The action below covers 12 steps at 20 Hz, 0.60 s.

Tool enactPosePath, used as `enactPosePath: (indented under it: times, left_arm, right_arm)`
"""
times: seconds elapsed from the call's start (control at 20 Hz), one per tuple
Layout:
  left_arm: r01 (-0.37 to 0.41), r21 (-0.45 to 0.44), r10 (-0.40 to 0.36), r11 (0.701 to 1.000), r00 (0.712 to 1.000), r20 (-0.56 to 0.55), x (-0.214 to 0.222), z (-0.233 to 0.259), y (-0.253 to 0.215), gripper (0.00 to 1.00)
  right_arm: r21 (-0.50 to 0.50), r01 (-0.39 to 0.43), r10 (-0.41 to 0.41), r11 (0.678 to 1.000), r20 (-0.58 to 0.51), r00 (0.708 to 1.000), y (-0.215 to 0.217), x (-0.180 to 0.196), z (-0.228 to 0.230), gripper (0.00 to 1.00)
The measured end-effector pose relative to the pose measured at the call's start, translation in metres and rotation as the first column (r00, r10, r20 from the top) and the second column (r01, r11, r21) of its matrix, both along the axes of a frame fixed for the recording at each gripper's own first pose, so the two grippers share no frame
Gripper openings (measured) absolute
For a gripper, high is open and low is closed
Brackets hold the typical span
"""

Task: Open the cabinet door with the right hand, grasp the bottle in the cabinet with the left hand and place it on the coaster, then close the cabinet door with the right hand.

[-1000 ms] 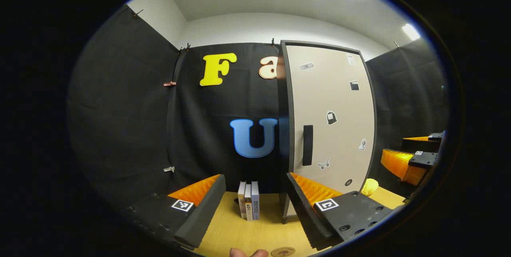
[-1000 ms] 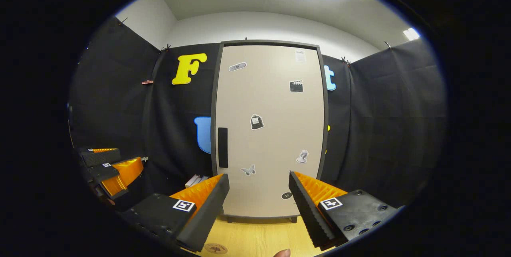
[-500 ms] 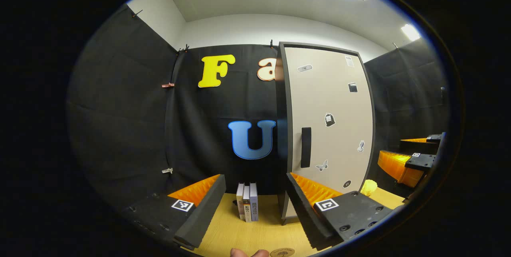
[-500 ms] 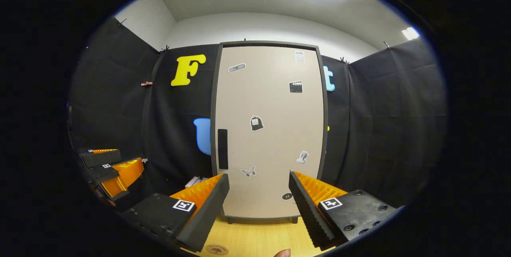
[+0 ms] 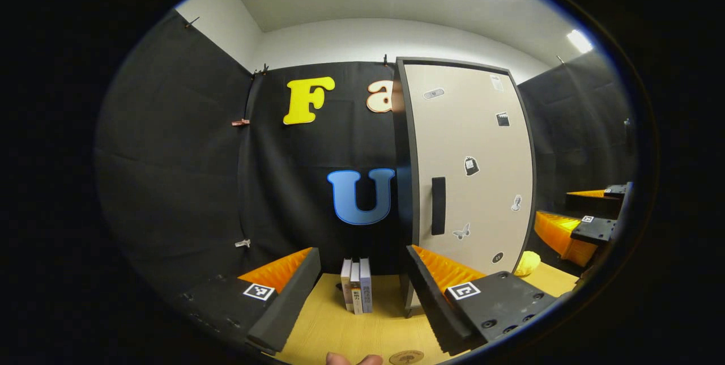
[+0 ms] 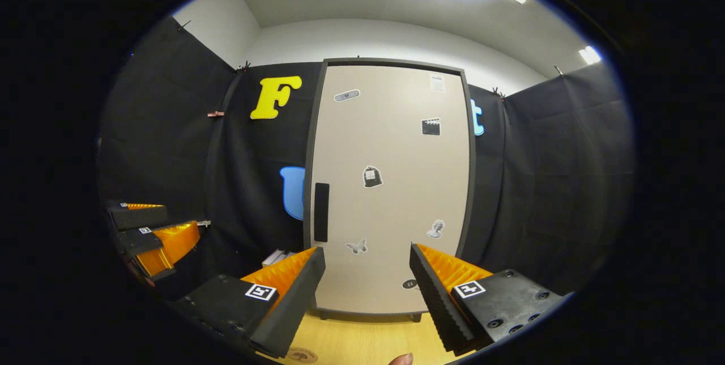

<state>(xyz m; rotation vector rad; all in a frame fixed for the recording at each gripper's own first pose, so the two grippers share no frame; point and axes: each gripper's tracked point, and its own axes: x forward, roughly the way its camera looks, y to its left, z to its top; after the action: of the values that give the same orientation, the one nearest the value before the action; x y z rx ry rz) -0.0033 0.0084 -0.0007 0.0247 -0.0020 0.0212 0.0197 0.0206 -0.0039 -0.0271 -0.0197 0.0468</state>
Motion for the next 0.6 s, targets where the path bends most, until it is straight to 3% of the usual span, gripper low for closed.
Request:
enactPosePath:
  times: [0.35,0.6]
  left_arm:
    - [-0.071,0.019,0.071,0.997,0.997,-0.007,-0.018,-0.01,0.044,0.95]
    - [-0.085,0.006,0.085,0.996,0.996,-0.014,-0.023,-0.021,0.063,0.95]
  right_arm:
    - [0.063,-0.034,0.03,0.997,0.057,0.998,0.034,0.081,0.023,0.97]
    - [0.05,-0.027,0.024,0.998,0.068,0.997,0.06,0.134,0.022,0.98]
